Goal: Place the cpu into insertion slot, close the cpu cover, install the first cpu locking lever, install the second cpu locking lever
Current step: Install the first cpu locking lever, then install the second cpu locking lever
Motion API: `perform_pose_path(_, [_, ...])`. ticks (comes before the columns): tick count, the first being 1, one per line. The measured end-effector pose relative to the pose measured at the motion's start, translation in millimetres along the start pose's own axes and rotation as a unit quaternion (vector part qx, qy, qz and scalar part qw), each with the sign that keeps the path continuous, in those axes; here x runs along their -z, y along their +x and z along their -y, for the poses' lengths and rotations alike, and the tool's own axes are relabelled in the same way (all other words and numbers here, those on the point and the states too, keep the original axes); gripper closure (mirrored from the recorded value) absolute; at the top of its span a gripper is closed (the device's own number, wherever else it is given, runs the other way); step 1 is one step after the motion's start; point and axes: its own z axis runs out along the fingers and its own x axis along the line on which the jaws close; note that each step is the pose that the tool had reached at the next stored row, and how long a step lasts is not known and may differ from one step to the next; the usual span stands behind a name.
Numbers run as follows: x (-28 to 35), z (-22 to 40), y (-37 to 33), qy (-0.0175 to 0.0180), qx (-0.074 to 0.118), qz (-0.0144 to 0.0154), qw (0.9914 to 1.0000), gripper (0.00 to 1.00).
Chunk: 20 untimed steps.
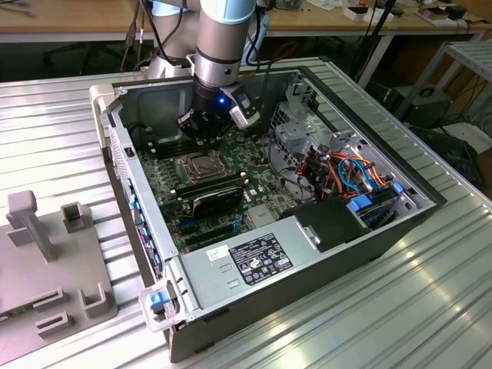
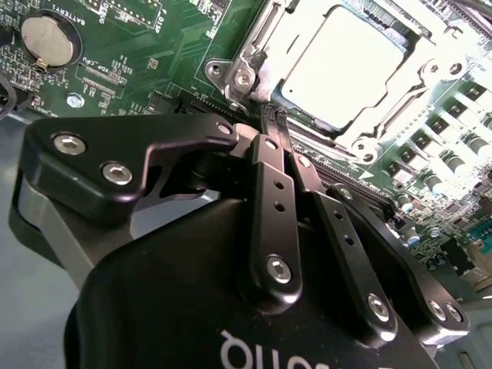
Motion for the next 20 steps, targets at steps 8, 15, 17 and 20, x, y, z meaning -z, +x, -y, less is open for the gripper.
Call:
perform_pose_path(8, [12.4, -2.1, 0.1, -0.0007, 0.000, 0.0040, 0.99999, 0.89])
perform_pose_path(15, [13.1, 2.2, 0.1, -0.0007, 0.000, 0.0049, 0.99999, 0.89])
perform_pose_path(17, [13.1, 2.8, 0.1, -0.0007, 0.000, 0.0049, 0.99999, 0.89])
perform_pose_path(20, [13.1, 3.3, 0.1, -0.0007, 0.000, 0.0049, 0.99999, 0.89])
